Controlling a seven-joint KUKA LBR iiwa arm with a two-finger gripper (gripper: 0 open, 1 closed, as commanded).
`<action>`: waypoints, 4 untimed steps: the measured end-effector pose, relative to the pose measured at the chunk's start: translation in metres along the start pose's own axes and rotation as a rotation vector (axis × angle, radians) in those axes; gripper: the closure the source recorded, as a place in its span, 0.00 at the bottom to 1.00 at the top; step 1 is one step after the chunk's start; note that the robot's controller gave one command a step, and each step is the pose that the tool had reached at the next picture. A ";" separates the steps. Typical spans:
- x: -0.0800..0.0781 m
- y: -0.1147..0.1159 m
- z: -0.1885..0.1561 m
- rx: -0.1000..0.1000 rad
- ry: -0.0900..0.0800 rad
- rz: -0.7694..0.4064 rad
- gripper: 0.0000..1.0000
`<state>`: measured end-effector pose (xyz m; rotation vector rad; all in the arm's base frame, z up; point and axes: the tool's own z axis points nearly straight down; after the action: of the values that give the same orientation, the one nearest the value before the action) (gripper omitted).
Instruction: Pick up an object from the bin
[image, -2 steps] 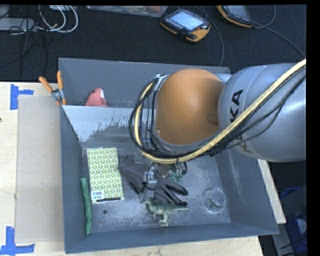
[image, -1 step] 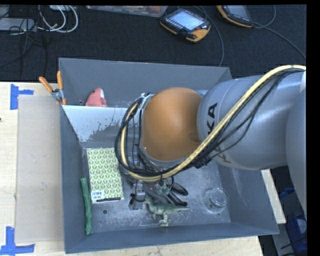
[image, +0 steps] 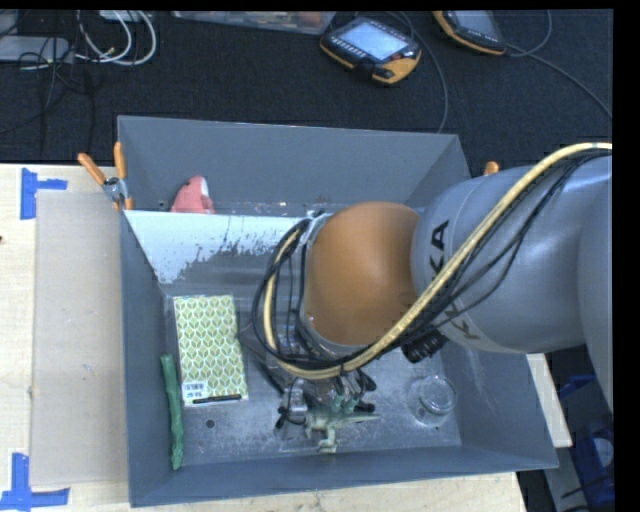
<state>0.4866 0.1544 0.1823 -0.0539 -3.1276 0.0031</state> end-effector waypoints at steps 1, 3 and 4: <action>0.002 0.029 0.035 -0.002 -0.017 0.071 0.00; -0.005 0.005 0.043 0.004 0.002 0.087 0.00; -0.005 -0.005 0.037 -0.009 -0.020 0.081 0.00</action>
Offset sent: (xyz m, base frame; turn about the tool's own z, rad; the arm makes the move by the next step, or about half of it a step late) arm 0.0057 -0.0419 -0.1087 0.0988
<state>0.4907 0.1490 0.1452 -0.1822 -3.1435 -0.0095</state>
